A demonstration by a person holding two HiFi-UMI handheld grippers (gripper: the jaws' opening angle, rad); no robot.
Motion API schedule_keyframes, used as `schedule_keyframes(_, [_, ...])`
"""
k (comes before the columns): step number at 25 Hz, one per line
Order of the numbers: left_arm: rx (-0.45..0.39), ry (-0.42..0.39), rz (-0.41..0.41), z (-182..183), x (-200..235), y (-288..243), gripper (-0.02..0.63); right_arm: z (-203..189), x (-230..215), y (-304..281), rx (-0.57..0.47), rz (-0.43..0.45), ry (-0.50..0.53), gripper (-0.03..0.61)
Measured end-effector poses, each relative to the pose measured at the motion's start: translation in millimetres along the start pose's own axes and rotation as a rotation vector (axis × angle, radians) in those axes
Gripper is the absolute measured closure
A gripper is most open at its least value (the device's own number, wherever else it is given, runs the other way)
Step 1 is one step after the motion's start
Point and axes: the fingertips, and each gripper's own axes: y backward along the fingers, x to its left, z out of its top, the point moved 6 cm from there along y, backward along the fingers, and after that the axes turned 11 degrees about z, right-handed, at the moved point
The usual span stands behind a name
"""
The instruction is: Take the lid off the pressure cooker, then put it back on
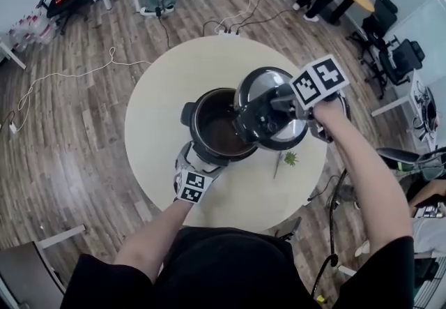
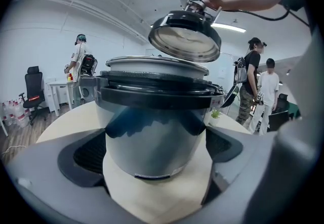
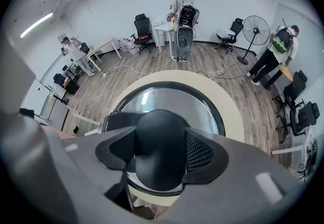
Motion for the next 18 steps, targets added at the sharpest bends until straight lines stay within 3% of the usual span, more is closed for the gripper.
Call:
schedule_keyframes(7, [-0.014, 0.000, -0.002, -0.4, 7.3, 0.9, 0.023, 55.0, 35.7, -71.5, 0.035, 0.040, 0.029, 0.293])
schedule_keyframes(18, [-0.013, 0.003, -0.002, -2.0, 1.5, -2.8, 0.023, 62.2, 58.3, -139.3, 0.175, 0.014, 0.144, 0.291])
